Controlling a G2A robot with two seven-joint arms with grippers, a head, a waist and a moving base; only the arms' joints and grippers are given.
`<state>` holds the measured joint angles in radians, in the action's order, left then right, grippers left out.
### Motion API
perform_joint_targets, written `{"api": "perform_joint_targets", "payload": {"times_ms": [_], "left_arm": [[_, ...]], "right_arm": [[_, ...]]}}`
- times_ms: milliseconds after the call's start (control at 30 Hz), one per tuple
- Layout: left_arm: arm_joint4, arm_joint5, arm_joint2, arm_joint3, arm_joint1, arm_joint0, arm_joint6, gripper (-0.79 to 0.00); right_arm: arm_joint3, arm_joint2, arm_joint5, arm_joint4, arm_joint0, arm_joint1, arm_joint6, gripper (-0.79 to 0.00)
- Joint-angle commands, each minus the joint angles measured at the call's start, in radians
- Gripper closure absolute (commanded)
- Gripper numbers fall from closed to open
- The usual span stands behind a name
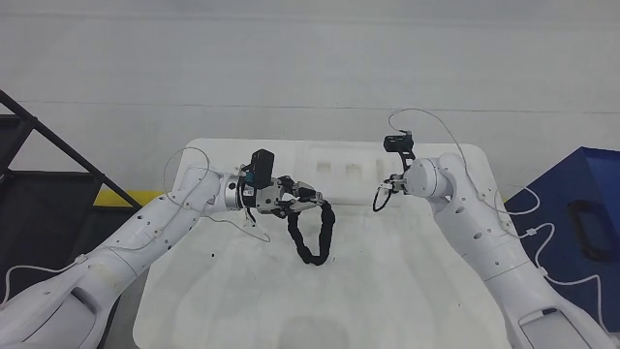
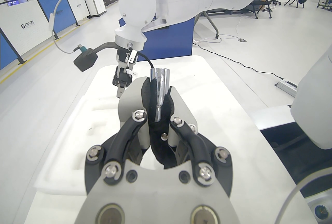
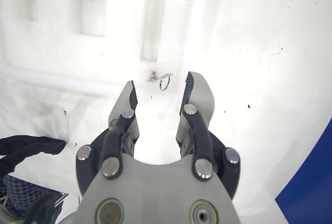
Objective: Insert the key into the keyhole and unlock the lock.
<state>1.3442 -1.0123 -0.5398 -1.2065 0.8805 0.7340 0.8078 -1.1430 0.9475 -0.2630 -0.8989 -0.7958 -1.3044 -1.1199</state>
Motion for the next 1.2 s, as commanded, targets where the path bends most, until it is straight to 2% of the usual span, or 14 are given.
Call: {"api": "perform_joint_targets", "payload": {"times_ms": [0,533,667,767,833,900,1167], "left_arm": [[0.0,0.0,0.0,0.0,0.0,0.0,0.0,0.0],[0.0,0.0,0.0,0.0,0.0,0.0,0.0,0.0],[0.0,0.0,0.0,0.0,0.0,0.0,0.0,0.0],[0.0,0.0,0.0,0.0,0.0,0.0,0.0,0.0],[0.0,0.0,0.0,0.0,0.0,0.0,0.0,0.0],[0.0,0.0,0.0,0.0,0.0,0.0,0.0,0.0],[0.0,0.0,0.0,0.0,0.0,0.0,0.0,0.0]], "right_arm": [[0.023,-0.003,-0.009,0.017,0.009,-0.006,0.004,-0.323],[0.195,-0.048,-0.056,0.076,0.078,-0.051,0.074,-0.302],[0.218,-0.057,-0.057,0.084,0.088,-0.061,0.082,-0.262],[0.231,-0.062,-0.06,0.084,0.095,-0.066,0.086,-0.154],[0.237,-0.065,-0.062,0.078,0.1,-0.068,0.086,-0.037],[0.238,-0.065,-0.064,0.075,0.104,-0.07,0.082,0.0],[0.231,-0.047,-0.057,0.068,0.095,-0.067,0.086,0.0]]}}
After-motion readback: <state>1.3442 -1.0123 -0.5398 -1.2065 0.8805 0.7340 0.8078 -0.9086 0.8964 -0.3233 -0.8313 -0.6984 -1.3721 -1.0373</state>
